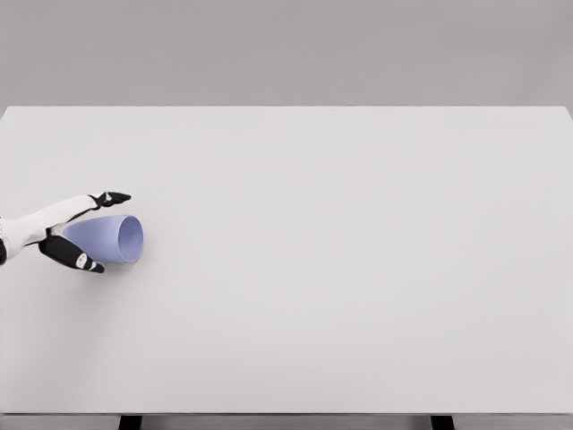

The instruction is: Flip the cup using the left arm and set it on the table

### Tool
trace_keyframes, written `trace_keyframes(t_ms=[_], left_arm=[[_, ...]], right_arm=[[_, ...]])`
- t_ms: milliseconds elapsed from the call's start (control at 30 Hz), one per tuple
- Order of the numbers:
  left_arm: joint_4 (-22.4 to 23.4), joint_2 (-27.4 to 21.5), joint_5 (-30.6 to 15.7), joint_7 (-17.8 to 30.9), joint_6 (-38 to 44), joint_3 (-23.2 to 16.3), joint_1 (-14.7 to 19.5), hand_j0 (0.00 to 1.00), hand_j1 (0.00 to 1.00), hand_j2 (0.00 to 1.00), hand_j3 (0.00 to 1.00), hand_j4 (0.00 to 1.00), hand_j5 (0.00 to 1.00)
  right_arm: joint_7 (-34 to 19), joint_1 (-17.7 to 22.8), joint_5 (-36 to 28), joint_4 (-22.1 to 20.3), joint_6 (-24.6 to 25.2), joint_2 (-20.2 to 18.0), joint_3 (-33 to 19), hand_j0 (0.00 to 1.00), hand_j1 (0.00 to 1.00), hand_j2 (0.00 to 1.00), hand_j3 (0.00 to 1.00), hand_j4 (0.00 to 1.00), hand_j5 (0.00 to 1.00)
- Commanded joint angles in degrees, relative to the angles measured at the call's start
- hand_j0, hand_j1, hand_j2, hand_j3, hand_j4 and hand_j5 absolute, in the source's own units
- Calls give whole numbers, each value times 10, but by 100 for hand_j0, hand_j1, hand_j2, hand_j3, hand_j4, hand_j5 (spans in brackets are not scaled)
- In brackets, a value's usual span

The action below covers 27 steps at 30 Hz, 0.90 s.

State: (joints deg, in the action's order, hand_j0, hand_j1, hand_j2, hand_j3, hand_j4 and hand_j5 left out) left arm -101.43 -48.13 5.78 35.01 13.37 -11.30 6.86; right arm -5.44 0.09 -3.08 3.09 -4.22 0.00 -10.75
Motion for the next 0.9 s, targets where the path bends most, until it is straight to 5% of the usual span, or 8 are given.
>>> trace_keyframes(t_ms=[0,533,700,867], left_arm=[[0,13,16,0,10,-1,0,100,100,100,100,100,100],[0,30,44,0,10,-10,3,100,100,100,100,100,100],[0,30,43,0,10,-10,6,86,86,86,86,86,86],[0,31,43,0,10,-12,0,85,85,85,85,85,85]], right_arm=[[0,0,0,0,0,0,-1,100,100,100,100,100,100],[0,0,0,0,0,0,0,100,100,100,100,100,100],[0,0,0,0,0,0,-1,100,100,100,100,100,100],[0,0,0,0,0,0,0,100,100,100,100,100,100]])
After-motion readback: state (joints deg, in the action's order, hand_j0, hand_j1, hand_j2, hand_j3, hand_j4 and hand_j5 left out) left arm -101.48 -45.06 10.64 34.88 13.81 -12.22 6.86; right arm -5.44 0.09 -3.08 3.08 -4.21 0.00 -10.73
